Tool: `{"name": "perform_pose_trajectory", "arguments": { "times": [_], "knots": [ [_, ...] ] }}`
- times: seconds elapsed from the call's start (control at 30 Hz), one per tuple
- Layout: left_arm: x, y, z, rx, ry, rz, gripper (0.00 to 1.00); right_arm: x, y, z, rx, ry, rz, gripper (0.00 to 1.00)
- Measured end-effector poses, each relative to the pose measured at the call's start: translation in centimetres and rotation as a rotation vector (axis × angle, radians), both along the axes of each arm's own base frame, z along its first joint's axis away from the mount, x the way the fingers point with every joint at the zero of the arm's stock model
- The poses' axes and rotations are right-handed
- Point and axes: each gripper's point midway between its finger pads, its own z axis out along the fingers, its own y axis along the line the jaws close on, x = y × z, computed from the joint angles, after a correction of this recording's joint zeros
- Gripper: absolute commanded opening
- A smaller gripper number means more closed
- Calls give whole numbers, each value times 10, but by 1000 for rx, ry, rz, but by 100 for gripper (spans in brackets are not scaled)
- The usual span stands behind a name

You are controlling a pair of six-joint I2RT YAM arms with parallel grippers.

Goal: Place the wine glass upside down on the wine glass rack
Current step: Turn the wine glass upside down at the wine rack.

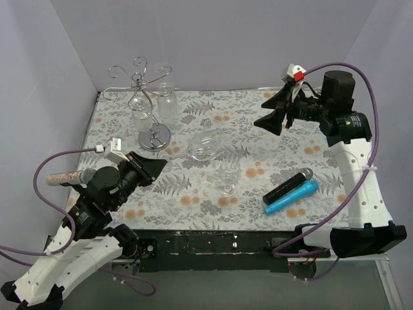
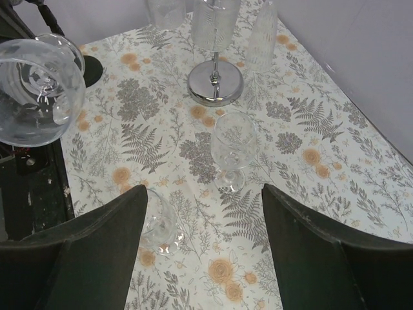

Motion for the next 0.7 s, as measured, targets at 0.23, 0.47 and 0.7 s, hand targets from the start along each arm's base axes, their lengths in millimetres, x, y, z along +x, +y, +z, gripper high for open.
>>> {"name": "perform_pose_trajectory", "arguments": {
  "times": [0.23, 0.47, 0.7],
  "knots": [
    [-5, 11, 16, 146, -27, -12, 0, 8, -5, -6, -9, 0, -34, 79],
    [-8, 44, 33, 301, -51, 69, 0, 17, -11, -15, -14, 10, -62, 79],
    [-3, 83, 65, 470, -102, 203, 0, 23, -13, -30, -19, 29, -73, 79]
  ]
}}
